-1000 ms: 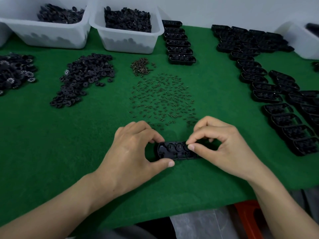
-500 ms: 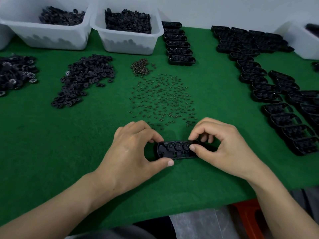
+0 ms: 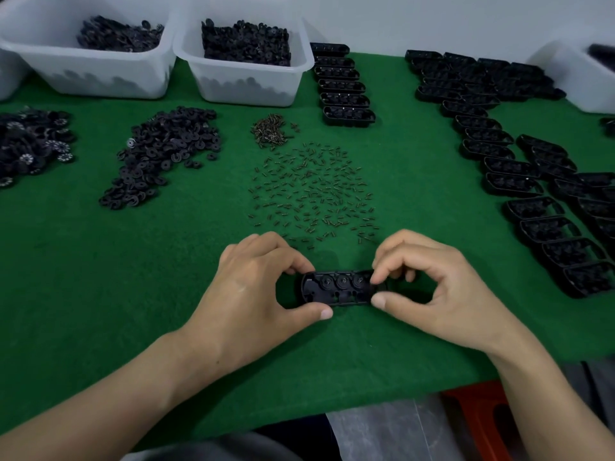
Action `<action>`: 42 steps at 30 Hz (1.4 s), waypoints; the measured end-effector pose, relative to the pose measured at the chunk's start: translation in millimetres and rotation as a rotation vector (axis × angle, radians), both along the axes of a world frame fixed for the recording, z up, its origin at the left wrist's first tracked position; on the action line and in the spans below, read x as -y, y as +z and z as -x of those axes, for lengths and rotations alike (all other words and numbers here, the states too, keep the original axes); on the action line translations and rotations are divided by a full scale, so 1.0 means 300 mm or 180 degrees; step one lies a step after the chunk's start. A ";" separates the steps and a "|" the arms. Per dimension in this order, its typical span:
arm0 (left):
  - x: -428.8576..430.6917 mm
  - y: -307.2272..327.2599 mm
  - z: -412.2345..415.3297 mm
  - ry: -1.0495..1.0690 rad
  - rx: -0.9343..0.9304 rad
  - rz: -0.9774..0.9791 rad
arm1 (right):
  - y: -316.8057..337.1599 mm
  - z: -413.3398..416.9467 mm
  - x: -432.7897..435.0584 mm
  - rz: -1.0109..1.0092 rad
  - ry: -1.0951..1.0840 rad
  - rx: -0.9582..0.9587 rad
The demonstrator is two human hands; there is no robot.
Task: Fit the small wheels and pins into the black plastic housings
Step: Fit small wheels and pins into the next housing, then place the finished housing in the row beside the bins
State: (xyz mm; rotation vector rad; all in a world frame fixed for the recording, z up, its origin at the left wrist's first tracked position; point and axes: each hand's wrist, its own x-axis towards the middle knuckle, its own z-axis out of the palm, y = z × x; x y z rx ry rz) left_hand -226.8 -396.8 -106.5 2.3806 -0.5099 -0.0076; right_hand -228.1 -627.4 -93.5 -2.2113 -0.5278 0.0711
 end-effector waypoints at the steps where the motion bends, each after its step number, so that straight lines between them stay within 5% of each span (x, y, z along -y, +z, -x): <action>1: 0.000 0.001 -0.001 -0.0009 0.0014 0.0001 | -0.002 0.004 -0.002 0.0067 0.0030 -0.0023; 9: 0.003 0.024 -0.007 0.0057 0.0149 0.0044 | -0.011 0.006 -0.025 0.0238 0.0033 0.0222; 16: 0.064 0.109 -0.171 0.0352 0.0046 0.0402 | 0.051 -0.146 -0.004 0.0315 -0.0807 0.0765; 30: 0.174 0.173 -0.655 0.0691 -0.2076 0.1687 | 0.002 -0.614 0.063 0.0506 -0.1311 0.0590; 42: 0.141 0.140 -0.787 0.0622 -0.1860 0.1119 | -0.034 -0.676 0.064 0.0651 -0.1130 0.0680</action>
